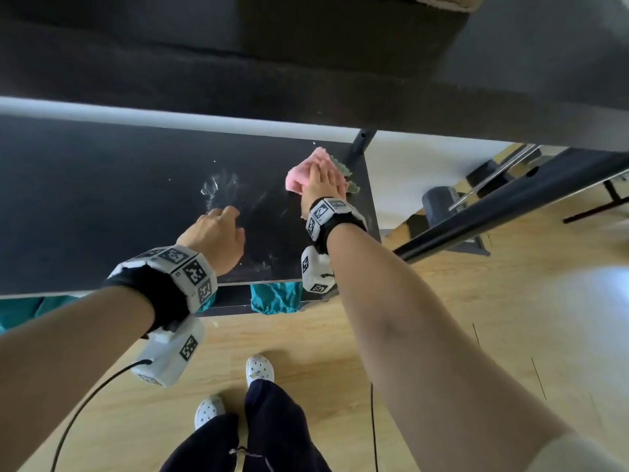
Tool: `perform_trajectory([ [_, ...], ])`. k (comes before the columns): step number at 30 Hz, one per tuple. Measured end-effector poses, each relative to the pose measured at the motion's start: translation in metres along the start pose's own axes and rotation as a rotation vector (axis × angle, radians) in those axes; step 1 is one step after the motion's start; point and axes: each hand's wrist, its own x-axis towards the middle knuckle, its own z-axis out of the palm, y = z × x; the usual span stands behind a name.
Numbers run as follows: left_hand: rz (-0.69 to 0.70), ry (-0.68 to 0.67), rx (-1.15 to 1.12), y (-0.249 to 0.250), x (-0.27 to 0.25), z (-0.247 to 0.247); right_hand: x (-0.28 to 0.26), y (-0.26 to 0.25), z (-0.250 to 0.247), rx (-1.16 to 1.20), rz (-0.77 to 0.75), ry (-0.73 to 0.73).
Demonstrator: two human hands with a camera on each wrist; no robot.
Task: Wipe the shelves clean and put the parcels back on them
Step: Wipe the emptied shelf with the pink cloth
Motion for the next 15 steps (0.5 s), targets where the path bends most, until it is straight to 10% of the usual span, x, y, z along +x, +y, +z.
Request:
perform_trajectory([
  [7,0.086,-0.008,0.06,0.017,0.009,-0.007,-0.011,0.032,-0.01,0.092,0.272,-0.019],
  [15,0.094,0.044,0.126,0.019,0.024,-0.023,-0.009,-0.033,0.014,0.038,-0.079,-0.109],
])
